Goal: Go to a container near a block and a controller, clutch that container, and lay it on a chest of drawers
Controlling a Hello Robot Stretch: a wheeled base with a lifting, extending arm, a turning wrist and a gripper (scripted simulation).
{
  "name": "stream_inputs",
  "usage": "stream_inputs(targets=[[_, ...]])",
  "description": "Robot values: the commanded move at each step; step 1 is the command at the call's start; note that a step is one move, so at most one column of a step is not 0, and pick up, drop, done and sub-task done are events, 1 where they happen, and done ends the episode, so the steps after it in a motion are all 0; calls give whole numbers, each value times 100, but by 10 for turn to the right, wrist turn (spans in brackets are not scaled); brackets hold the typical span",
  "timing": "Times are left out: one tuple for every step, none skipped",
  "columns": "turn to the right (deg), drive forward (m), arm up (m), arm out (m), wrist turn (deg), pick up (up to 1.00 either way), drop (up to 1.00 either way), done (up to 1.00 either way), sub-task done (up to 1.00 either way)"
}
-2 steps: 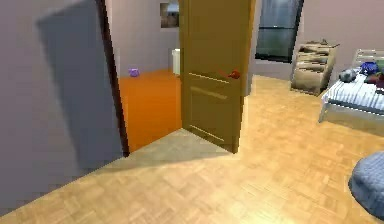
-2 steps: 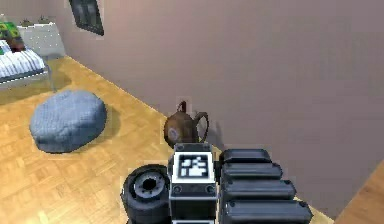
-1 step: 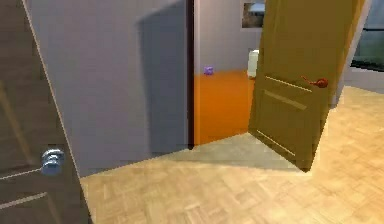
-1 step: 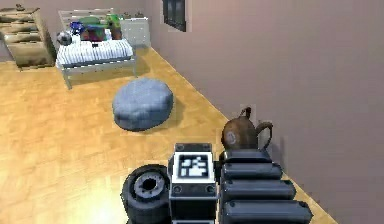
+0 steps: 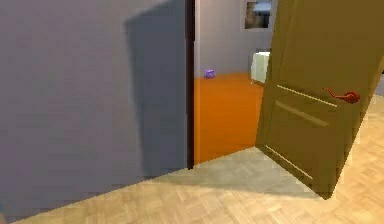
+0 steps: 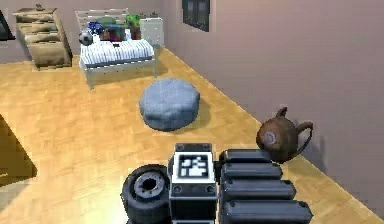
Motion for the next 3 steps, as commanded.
stream_inputs(targets=[[90,0,0,0,0,0,0,0,0],[0,100,0,0,0,0,0,0,0],[30,0,0,0,0,0,0,0,0]])
